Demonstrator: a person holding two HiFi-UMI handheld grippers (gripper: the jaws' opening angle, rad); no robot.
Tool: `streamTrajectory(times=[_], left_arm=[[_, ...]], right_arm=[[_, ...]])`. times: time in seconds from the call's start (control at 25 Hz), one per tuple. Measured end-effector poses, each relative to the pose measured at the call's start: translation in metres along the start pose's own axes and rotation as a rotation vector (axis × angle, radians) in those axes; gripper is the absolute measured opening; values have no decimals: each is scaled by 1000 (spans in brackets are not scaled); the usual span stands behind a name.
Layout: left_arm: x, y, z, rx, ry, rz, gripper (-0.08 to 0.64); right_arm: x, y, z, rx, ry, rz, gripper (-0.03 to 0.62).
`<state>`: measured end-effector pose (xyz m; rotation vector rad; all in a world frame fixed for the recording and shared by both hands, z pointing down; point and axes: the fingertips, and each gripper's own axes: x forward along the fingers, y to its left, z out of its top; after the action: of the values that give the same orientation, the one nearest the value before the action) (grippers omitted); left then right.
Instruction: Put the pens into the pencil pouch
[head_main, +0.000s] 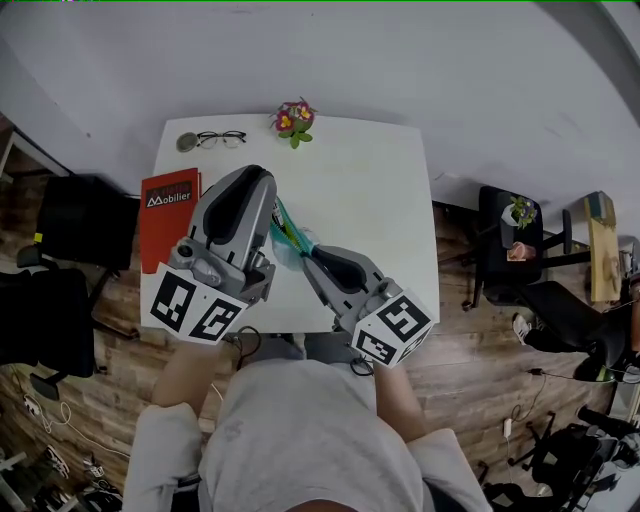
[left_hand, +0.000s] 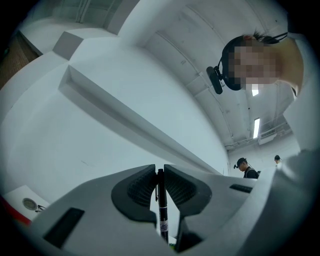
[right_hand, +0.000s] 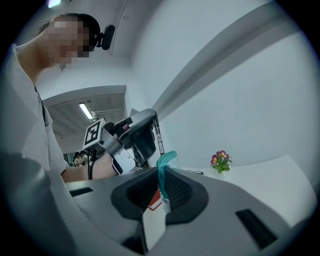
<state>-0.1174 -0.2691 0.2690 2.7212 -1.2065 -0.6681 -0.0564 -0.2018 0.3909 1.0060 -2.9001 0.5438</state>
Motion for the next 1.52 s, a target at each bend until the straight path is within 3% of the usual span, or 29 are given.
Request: streamTrajectory(times=[0.68,0.88,1.24,1.52], left_arm=[[-25,-31,-5,32,56,-91,78],[-34,-25,3,30,58,-58,80],[-61,-17,-3,50,130,0,63],[-76,-14,0,106,157,95,54]], right_arm=[[-10,30,11,-29,-63,-15,57],[-13,36,8,-32,-71,-39,57],[-24,35,14,-143,-93,-204,57],[-51,17,40,-162,-187,-343,57]])
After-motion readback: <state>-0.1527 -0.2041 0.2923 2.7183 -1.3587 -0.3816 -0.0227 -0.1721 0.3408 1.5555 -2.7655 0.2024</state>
